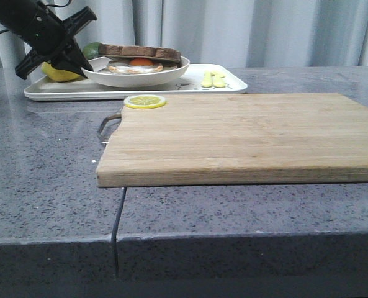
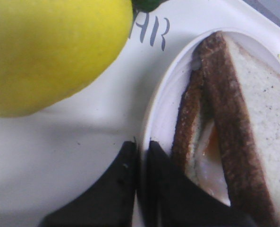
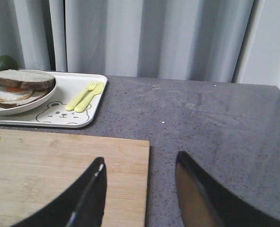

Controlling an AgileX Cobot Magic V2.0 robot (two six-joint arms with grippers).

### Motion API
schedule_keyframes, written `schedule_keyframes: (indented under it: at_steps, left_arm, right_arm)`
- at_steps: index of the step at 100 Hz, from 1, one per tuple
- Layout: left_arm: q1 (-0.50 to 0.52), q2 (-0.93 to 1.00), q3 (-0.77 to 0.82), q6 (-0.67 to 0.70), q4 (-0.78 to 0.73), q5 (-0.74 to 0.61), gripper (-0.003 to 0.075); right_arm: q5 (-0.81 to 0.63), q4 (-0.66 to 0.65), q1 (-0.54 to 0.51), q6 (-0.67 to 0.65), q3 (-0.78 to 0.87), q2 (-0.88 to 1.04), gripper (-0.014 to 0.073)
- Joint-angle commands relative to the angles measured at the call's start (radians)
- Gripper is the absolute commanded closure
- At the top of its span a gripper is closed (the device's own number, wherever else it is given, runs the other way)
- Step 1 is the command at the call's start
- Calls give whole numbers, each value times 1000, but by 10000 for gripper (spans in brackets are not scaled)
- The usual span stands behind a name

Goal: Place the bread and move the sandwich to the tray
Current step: 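Lower the plate onto the tray beside the lemon with the left gripper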

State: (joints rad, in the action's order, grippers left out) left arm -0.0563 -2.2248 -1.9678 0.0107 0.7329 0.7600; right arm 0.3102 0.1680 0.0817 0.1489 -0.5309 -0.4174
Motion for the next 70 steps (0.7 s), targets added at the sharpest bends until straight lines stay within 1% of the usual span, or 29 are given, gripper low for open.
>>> schedule_keyframes:
  at_steps: [1, 21, 34, 70]
  left_arm:
    - [-6, 74, -42, 5, 57, -59, 739]
    - [-6, 74, -42, 5, 54, -62, 739]
    - [-6, 74, -42, 5, 25, -64, 739]
    - [-6, 58, -42, 7, 23, -66, 739]
  right_arm:
    - [-77, -7, -8, 1, -25, -3, 240]
    - [-77, -7, -8, 1, -25, -3, 240]
    - [-77, -7, -8, 1, -25, -3, 240]
    - [-77, -7, -8, 1, -25, -3, 240]
